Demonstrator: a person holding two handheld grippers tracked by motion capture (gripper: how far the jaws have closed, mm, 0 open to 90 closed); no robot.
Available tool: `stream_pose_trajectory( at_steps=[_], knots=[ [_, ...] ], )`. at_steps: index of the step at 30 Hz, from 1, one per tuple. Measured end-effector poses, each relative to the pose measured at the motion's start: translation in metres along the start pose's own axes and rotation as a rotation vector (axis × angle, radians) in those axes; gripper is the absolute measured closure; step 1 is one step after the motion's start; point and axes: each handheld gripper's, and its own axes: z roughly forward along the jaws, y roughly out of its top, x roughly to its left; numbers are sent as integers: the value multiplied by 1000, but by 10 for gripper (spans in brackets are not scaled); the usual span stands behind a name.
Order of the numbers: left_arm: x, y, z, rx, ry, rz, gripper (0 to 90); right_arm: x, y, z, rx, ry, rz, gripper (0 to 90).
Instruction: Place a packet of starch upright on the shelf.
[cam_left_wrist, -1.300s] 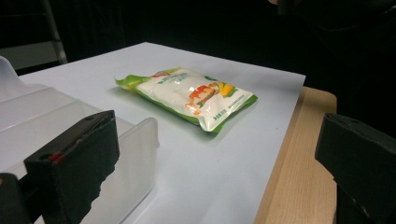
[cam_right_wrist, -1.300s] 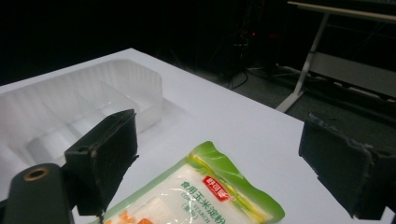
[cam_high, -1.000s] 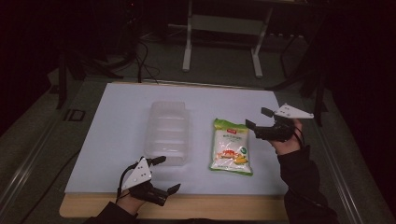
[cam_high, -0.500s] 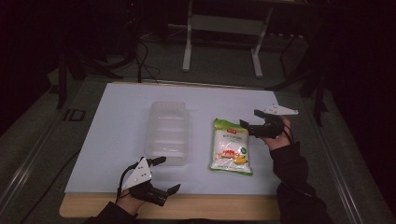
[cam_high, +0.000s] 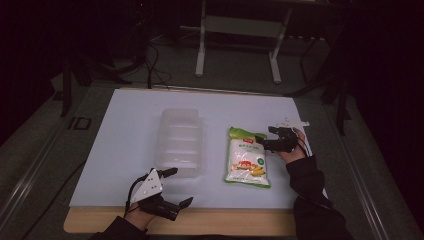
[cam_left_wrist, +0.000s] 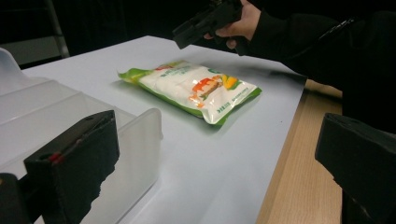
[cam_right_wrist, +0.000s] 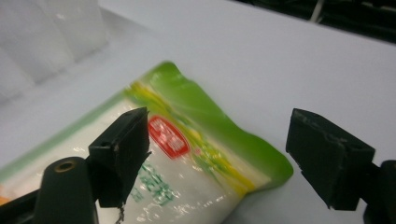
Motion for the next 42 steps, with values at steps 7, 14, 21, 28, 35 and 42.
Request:
stream_pose_trajectory(
  at_steps=[7, 14, 21, 28, 35, 42],
  knots=[
    [0, 0, 0, 3, 5, -1, 2, -5, -13, 15, 78, -24, -33, 225],
    [-1, -1, 2, 11, -4, -7, 2, -13, -19, 24, 104, 5, 5, 186],
    [-2, -2, 4, 24, -14, -2, 2, -17, -20, 31, 125, 34, 48, 172],
    [-2, -2, 6, 28, -22, -2, 2, -10, -18, 30, 160, 43, 64, 288],
    [-4, -2, 7, 35, -27, 5, 2, -3, -16, 29, 176, 17, 73, 389],
    [-4, -2, 7, 37, -30, 4, 2, 7, -10, 28, 202, -34, 82, 544]
  ],
)
